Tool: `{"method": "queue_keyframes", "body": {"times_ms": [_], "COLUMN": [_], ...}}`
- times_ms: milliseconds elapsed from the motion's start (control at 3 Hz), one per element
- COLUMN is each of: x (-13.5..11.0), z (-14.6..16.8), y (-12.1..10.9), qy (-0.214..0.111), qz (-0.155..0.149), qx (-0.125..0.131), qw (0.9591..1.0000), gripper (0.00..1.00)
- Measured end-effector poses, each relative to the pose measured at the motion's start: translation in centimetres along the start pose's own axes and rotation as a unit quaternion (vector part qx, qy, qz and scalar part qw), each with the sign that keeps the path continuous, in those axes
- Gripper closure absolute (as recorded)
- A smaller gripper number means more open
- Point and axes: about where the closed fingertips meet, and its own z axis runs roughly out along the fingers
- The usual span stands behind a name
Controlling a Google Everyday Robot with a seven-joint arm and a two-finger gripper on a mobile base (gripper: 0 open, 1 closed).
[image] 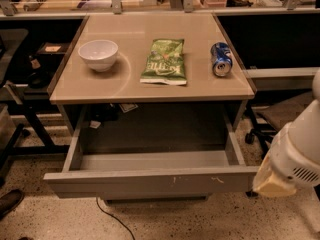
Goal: Close top drawer
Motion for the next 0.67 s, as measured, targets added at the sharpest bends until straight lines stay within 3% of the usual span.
{"method": "queue_keyframes", "body": {"times_ms": [333,667], "x": [-1.79,-1.79], "z": [7.24,7.35], "y": [1.88,1.88], "qy": [-0.022,-0.023], "qz": [0.015,0.015], "qx": [-0.039,-0.039], "qw": [0.9989,0.9989], "gripper": [1.0,1.0]}}
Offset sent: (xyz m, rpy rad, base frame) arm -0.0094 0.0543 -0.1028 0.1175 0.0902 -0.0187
